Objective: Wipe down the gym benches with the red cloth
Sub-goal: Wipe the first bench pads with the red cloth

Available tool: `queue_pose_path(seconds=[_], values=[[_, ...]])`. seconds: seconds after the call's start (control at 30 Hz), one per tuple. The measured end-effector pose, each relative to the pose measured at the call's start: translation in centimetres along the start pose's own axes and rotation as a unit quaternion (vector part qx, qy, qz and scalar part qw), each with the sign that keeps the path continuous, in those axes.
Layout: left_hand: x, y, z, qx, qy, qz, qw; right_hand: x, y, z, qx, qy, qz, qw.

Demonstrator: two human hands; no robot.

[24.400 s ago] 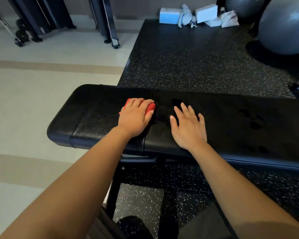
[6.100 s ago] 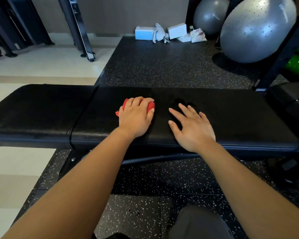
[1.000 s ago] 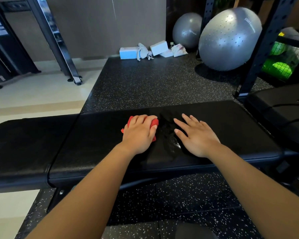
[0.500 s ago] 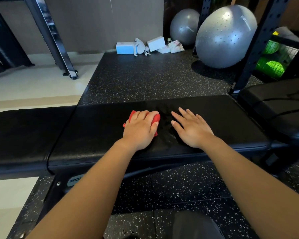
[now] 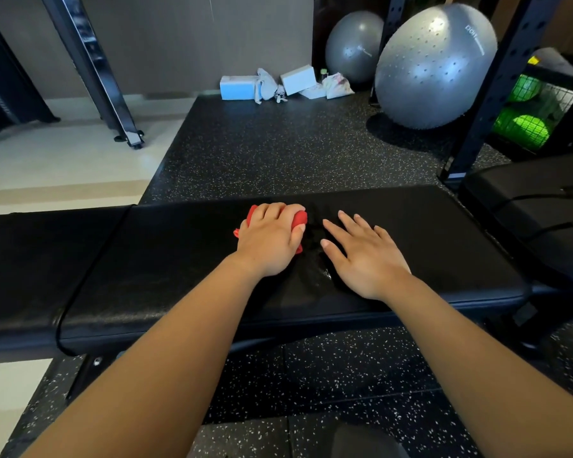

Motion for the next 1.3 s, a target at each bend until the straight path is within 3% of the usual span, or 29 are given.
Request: queue_pose_path(seconds=[0.27, 0.67, 1.3], values=[[-0.4, -0.6, -6.1, -0.056, 0.042, -0.002, 0.998, 0.1, 0.2, -0.1, 0.006, -0.001, -0.007, 1.0], [-0.6, -0.2, -1.5, -0.047, 0.011, -0.007, 0.999, 0.1, 0.3, -0.1, -0.014, -0.013, -0.008, 1.0], [-1.7, -0.8, -8.4, -0.067, 0.053, -0.014, 0.996, 1.0, 0.3, -2.4, -0.004, -0.027, 0.007, 1.0]])
Point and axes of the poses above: each hand's wrist, its own z-axis away from the middle knuckle, its own y-axis out of the back of the hand, x = y × z, the point moved 10 cm from there along -z, towards the middle knuckle, and after that the axes turned 8 degrees about -z, right-handed, at the moved point
